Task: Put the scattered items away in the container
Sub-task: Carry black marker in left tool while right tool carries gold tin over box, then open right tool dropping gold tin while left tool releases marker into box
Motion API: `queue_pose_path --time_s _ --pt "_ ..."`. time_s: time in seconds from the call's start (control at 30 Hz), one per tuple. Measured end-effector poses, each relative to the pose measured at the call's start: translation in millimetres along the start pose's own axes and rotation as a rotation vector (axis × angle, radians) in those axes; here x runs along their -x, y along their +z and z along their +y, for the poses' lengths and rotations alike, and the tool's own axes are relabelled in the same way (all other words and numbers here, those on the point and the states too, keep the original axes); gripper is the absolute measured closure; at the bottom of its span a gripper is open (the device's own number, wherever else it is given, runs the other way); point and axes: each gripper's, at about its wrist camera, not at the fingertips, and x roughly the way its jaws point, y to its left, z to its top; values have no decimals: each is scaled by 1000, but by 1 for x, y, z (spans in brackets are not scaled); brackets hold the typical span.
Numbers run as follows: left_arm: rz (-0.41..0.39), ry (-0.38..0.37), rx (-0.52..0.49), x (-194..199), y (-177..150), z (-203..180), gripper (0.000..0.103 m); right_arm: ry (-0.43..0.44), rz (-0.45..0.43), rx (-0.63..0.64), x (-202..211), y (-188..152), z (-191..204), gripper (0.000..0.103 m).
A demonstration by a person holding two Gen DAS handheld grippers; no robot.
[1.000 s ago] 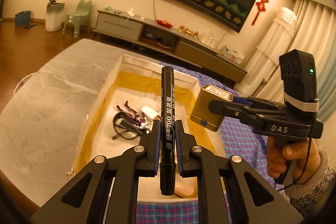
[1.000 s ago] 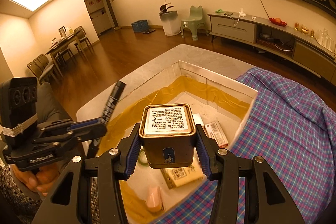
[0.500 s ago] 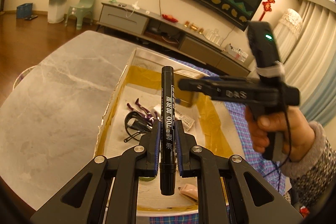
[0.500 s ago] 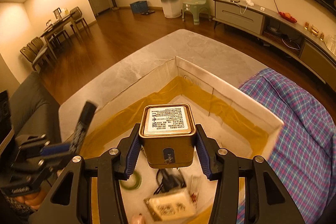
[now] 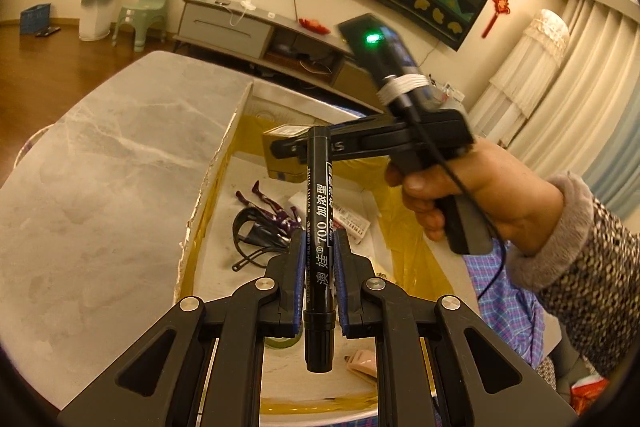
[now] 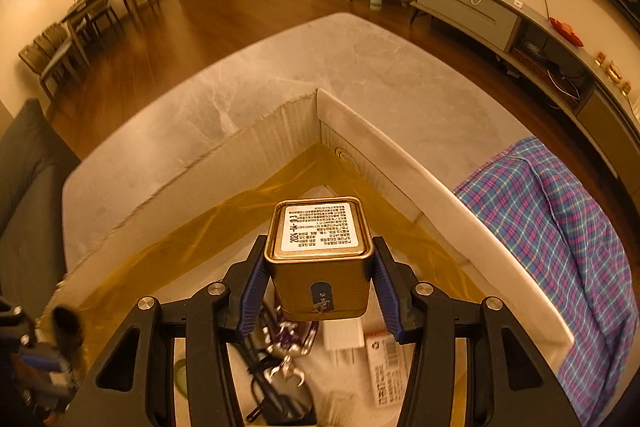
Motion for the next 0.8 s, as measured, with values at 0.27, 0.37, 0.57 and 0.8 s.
queue_pose_path --time_s 0.27,0.37,0.57,0.8 --pt "12 2 -21 0 8 0 90 -77 50 36 -25 10 2 51" --pt "19 6 -39 -1 11 -3 90 -69 26 8 -17 12 -2 49" --pt "45 -2 -90 -4 17 -16 90 0 -74 -89 27 2 -17 42" --pt "172 -85 -5 -27 26 -26 90 69 -190 -237 83 -42 -43 34"
